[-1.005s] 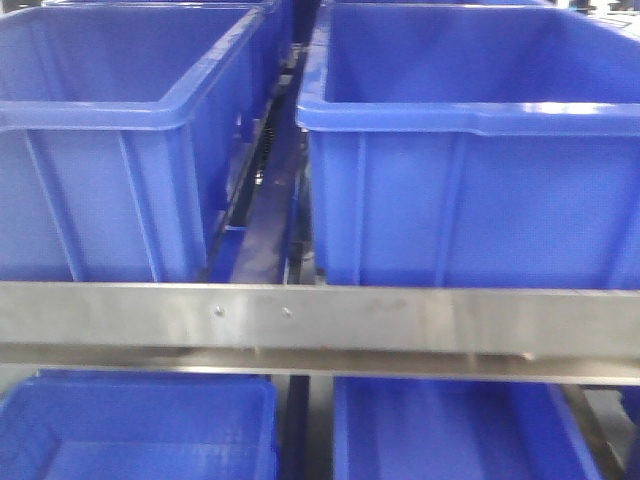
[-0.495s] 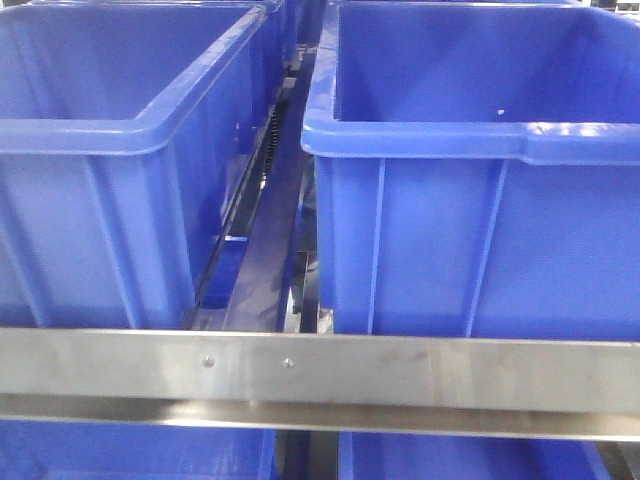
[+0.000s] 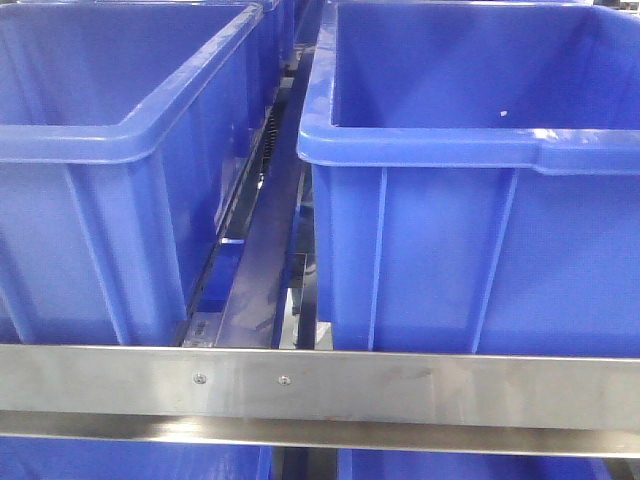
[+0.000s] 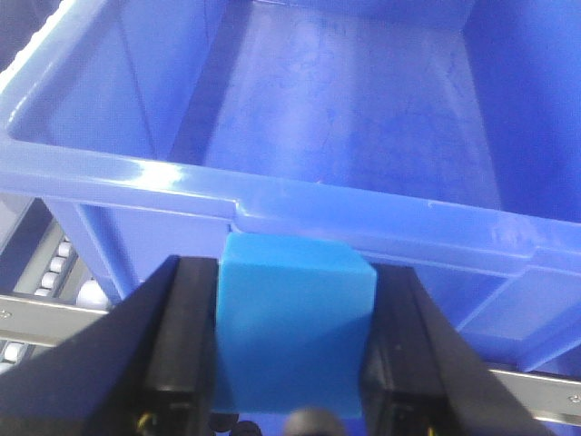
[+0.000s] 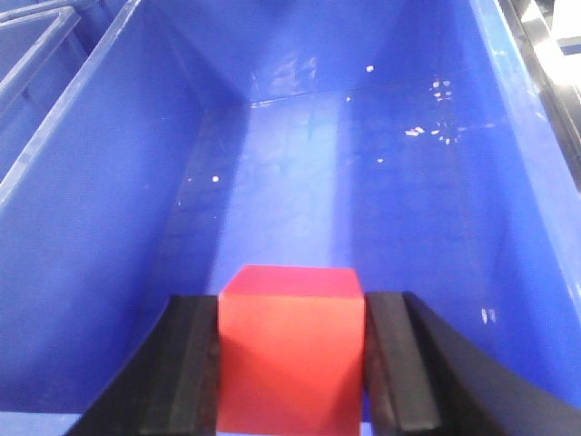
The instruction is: Sort and place red and blue blocks on shelf
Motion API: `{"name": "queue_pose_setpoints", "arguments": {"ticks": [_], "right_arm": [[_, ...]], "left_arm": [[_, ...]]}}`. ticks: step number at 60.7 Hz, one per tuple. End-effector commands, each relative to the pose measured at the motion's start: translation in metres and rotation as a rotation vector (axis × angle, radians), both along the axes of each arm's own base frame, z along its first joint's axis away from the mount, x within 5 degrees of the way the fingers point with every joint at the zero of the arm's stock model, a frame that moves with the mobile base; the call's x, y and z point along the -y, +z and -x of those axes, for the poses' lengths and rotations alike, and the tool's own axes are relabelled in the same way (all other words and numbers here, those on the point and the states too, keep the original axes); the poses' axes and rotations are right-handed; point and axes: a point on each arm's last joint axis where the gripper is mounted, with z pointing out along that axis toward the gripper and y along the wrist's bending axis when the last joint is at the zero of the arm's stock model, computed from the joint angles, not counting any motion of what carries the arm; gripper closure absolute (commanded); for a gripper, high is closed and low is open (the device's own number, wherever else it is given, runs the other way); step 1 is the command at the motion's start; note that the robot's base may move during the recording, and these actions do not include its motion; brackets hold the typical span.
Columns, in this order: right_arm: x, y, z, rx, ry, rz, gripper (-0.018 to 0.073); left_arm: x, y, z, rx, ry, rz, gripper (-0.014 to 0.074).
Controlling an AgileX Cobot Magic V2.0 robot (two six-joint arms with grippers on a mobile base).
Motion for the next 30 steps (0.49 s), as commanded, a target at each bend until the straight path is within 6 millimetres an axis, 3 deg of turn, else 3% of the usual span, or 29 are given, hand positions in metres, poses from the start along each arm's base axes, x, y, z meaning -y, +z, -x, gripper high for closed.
{"name": "queue_pose_setpoints", "arguments": {"ticks": [1, 30], "right_arm": [[0.0016, 0.0179, -0.0015, 0.120, -0.016, -0.004, 0.0504], [0.0016, 0.0180, -0.0015, 0.121, -0.016, -0.005, 0.0504]], "left_arm": [[0.0018, 0.0154, -0.0023, 0.100, -0.019, 0.008, 0.0463], [0.0018, 0.0154, -0.0023, 0.100, -0.019, 0.008, 0.0463]]}}
